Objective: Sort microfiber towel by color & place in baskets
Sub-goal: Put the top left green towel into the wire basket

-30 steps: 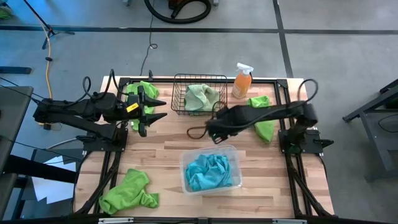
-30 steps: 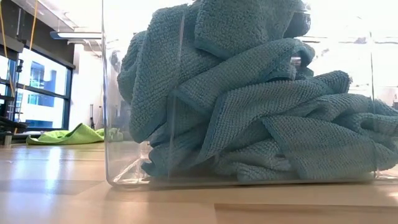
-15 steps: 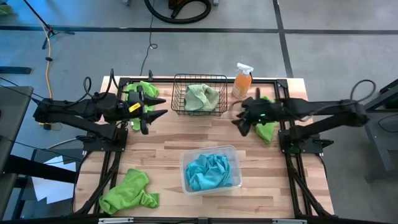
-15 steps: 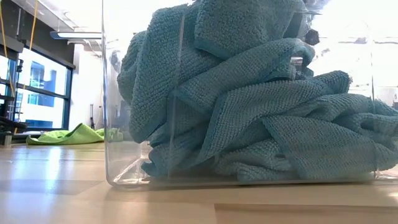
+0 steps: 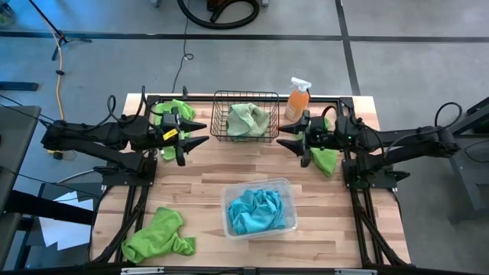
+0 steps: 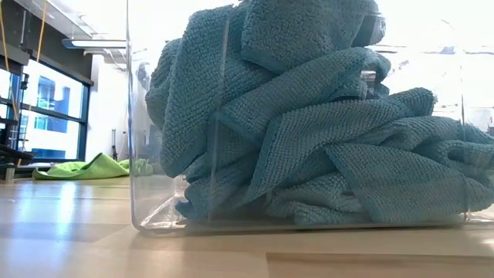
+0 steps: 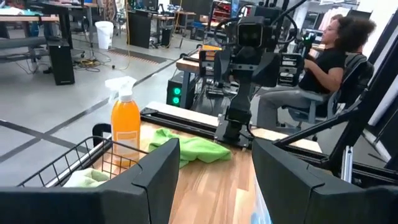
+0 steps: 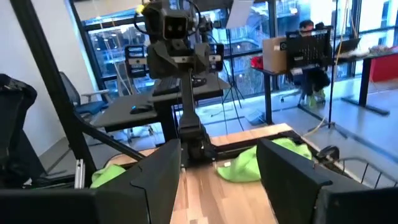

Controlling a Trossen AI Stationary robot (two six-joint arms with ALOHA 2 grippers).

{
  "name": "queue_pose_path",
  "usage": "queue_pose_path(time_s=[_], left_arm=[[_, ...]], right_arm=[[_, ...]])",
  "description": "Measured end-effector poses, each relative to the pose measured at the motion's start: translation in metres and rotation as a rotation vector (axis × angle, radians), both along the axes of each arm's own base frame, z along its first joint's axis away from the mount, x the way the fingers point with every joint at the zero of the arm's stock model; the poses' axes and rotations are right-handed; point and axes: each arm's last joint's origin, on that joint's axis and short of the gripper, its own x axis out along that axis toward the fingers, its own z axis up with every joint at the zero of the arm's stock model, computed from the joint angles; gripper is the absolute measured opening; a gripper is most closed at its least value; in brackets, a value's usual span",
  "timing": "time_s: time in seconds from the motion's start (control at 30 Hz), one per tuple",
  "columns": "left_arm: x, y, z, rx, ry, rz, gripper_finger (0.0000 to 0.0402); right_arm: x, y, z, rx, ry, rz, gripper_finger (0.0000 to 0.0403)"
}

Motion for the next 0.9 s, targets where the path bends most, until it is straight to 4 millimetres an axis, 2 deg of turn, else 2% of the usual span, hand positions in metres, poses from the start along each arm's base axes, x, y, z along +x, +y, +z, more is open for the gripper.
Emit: queue_pose_path(time_s=[0.1,0.23,0.37,0.53,0.6,0.67,0.8,0.9], left_arm=[[0.0,0.0,0.0,-0.041,-0.009,0.003,0.0188],[0.0,0.003,0.003,-0.28,-0.091,0.035,0.0188],[-0.002,0.015,0.023,-0.352,-0.121,0.071,0.0188],[0.004,0.043,0.031,-0.322,0.13,0.267,0.0188],[0.005,0.056,0.023,-0.324,0.304,0.368,0.0188],[0.004,0.07,0.006,-0.343,0.49,0.472,0.0188],[-0.014,0.091,-0.048,-0.428,0.91,0.707,0.0188],[-0.032,0.098,-0.085,-0.523,1.028,0.855,0.0188]], right_arm=[[0.006,0.0,-0.005,0.006,0.022,-0.003,0.0209],[0.014,0.0,-0.012,0.031,0.051,-0.003,0.0209],[0.019,-0.001,-0.016,0.032,0.061,-0.006,0.0209],[0.018,-0.002,-0.015,0.032,0.057,-0.048,0.0209],[0.018,-0.002,-0.015,0.032,0.055,-0.053,0.0209],[0.018,-0.002,-0.015,0.033,0.056,-0.054,0.0209],[0.018,-0.002,-0.015,0.033,0.06,-0.054,0.0209],[0.018,-0.002,-0.015,0.033,0.06,-0.053,0.0209]])
